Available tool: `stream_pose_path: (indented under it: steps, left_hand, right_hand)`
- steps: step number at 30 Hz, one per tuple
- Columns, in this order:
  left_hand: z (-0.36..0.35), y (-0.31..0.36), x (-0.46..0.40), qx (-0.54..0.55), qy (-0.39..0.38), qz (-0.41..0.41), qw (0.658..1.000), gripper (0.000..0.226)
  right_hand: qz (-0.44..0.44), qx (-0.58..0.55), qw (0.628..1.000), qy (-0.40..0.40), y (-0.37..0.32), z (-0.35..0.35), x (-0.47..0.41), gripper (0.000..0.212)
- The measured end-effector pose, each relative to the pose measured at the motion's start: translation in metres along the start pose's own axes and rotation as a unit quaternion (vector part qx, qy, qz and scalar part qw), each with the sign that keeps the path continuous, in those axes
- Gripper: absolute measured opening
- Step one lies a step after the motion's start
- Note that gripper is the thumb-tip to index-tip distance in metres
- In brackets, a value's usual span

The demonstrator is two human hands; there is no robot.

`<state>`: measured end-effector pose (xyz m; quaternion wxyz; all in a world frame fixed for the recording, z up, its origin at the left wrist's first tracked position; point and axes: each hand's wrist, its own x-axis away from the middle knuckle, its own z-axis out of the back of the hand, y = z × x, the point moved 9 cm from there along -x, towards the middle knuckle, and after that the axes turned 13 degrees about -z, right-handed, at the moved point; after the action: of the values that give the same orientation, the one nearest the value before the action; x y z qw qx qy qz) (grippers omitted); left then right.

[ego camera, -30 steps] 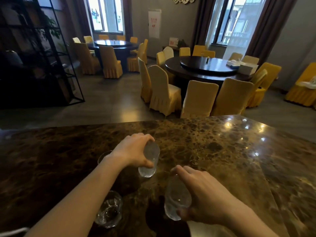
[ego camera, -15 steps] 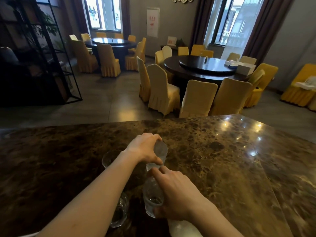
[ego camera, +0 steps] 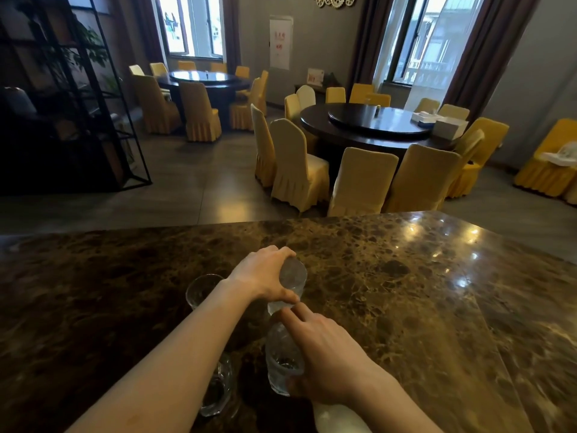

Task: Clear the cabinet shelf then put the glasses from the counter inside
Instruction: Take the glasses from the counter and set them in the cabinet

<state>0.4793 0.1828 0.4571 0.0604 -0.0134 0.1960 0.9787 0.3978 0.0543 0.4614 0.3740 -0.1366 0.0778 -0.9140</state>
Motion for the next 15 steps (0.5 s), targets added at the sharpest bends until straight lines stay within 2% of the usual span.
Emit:
stream_pose_path:
  steps: [2,4,7,9,12,15]
  left_hand:
    - [0.005,0.004,0.008,0.016,-0.004,0.008,1.0,0.105]
    - [0.019,0.008,0.023,0.022,0.025,0.016,0.999,0.104]
    - [0.049,0.009,0.072,0.022,0.128,0.03,0.991,0.081]
    - [0.059,0.007,0.116,0.013,0.154,0.041,0.987,0.069]
    - [0.058,-0.004,0.178,0.019,0.125,0.09,0.988,0.066]
    - [0.046,-0.01,0.218,0.019,0.083,0.139,0.987,0.072]
  right_hand:
    - [0.007,-0.008,1.0,-0.002,-0.001,0.003,0.004,0.098]
    - [0.009,-0.013,1.0,-0.013,0.002,0.008,0.009,0.099]
    - [0.008,-0.015,1.0,0.008,0.008,0.034,0.018,0.092]
    - [0.018,-0.017,0.999,0.03,0.006,0.056,0.019,0.08]
    - [0.035,-0.009,0.998,0.043,-0.01,0.083,0.004,0.068]
    - [0.048,0.007,0.997,0.058,-0.036,0.095,-0.032,0.064]
